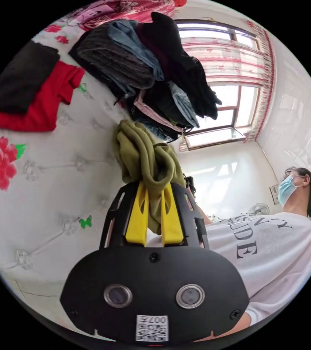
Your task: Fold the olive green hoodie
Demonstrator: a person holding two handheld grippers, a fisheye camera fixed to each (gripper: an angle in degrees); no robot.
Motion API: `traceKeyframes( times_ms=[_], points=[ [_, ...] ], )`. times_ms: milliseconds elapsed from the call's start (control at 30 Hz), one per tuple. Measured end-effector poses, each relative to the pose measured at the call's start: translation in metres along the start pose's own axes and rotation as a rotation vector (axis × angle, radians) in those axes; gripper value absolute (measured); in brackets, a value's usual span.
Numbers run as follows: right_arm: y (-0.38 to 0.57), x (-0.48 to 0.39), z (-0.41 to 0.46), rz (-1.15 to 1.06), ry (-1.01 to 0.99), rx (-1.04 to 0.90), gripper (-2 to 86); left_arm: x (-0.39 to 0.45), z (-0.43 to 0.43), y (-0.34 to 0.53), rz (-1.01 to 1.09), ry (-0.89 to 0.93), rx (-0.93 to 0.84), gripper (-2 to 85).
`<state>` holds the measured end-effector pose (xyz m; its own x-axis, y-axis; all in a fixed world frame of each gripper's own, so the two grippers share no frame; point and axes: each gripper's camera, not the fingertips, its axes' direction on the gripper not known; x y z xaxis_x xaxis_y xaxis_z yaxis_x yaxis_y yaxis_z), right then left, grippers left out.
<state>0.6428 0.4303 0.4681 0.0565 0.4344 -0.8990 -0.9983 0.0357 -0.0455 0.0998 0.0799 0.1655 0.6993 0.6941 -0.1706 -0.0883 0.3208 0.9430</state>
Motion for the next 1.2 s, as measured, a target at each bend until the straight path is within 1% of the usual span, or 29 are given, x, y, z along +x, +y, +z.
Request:
traceKeyframes(
  times_ms=[133,233,267,300,333,367,400,433,467,500,567,600,633,667,733,767,800,833,867,900,933,967,1000,1033,1067,1100,1133,1167,1200],
  points=[
    [0.039,-0.007,-0.084,0.002,-0.085,0.244,1.6,0.043,0.059,-0.039,0.161,0.084,-0.113,5.0],
    [0.067,-0.021,-0.156,-0.038,-0.049,0.441,1.6,0.082,0.141,-0.074,0.271,0.185,-0.253,4.9],
    [0.081,-0.028,-0.186,-0.049,-0.016,0.526,1.6,0.103,0.181,-0.088,0.320,0.222,-0.316,4.9],
    [0.089,-0.032,-0.202,-0.051,-0.001,0.571,1.6,0.129,0.224,-0.099,0.378,0.253,-0.382,5.0],
    [0.107,-0.039,-0.232,-0.052,0.031,0.666,1.7,0.144,0.247,-0.103,0.413,0.267,-0.415,5.1],
    [0.126,-0.045,-0.261,-0.048,0.060,0.764,1.8,0.176,0.294,-0.109,0.482,0.296,-0.485,5.1],
    [0.136,-0.049,-0.275,-0.046,0.074,0.814,1.9,0.209,0.341,-0.111,0.542,0.318,-0.548,5.2],
    [0.158,-0.055,-0.301,-0.040,0.105,0.914,2.0,0.225,0.364,-0.111,0.567,0.325,-0.575,5.2],
    [0.179,-0.061,-0.324,-0.029,0.135,1.015,2.2,0.256,0.409,-0.106,0.615,0.335,-0.617,5.3],
    [0.190,-0.063,-0.334,-0.021,0.152,1.065,2.3,0.282,0.449,-0.097,0.652,0.321,-0.649,5.6],
    [0.227,-0.058,-0.365,0.050,0.263,1.262,3.2,0.307,0.499,-0.078,0.698,0.278,-0.683,5.5],
    [0.235,-0.052,-0.371,0.089,0.296,1.304,3.5,0.311,0.520,-0.063,0.719,0.249,-0.694,5.2],
    [0.249,-0.037,-0.380,0.190,0.399,1.359,4.2,0.310,0.528,-0.055,0.723,0.243,-0.697,5.0],
    [0.260,-0.018,-0.384,0.350,0.528,1.359,5.1,0.301,0.538,-0.038,0.729,0.227,-0.717,5.4],
    [0.272,0.007,-0.378,0.570,0.653,1.293,5.8,0.273,0.541,-0.011,0.728,0.164,-0.775,5.8],
    [0.273,0.015,-0.365,0.570,0.718,1.213,5.7,0.246,0.533,0.006,0.727,0.095,-0.811,6.0],
    [0.272,0.016,-0.356,0.544,0.747,1.173,5.6,0.213,0.518,0.019,0.711,-0.003,-0.840,6.0],
    [0.264,0.018,-0.332,0.507,0.811,1.080,5.5,0.194,0.508,0.024,0.692,-0.062,-0.848,6.1],
    [0.248,0.020,-0.304,0.460,0.864,0.950,5.4,0.158,0.479,0.031,0.641,-0.184,-0.842,6.1],
    [0.238,0.020,-0.289,0.422,0.886,0.872,5.3,0.122,0.444,0.035,0.570,-0.306,-0.813,6.3],
    [0.214,0.020,-0.256,0.338,0.920,0.706,5.2,0.106,0.424,0.036,0.527,-0.365,-0.790,6.4],
    [0.190,0.020,-0.222,0.254,0.937,0.555,5.1,0.076,0.380,0.037,0.433,-0.479,-0.724,6.7],
    [0.177,0.020,-0.205,0.208,0.939,0.486,5.1,0.051,0.333,0.037,0.330,-0.581,-0.635,7.1],
    [0.153,0.017,-0.172,0.110,0.935,0.358,5.0,0.040,0.309,0.037,0.276,-0.629,-0.584,7.3],
    [0.130,0.013,-0.139,0.015,0.925,0.251,5.0,0.022,0.261,0.037,0.159,-0.722,-0.468,7.7],
    [0.118,0.011,-0.122,-0.036,0.917,0.199,5.1,0.010,0.215,0.037,0.052,-0.802,-0.336,8.2],
    [0.098,0.005,-0.090,-0.133,0.907,0.093,5.1,0.006,0.193,0.037,0.007,-0.837,-0.268,8.3],
    [0.080,0.000,-0.059,-0.220,0.915,0.007,5.2,0.002,0.154,0.038,-0.064,-0.897,-0.134,8.5],
    [0.073,-0.003,-0.044,-0.260,0.919,-0.032,5.3,0.000,0.123,0.039,-0.112,-0.950,-0.018,8.8]
  ],
)
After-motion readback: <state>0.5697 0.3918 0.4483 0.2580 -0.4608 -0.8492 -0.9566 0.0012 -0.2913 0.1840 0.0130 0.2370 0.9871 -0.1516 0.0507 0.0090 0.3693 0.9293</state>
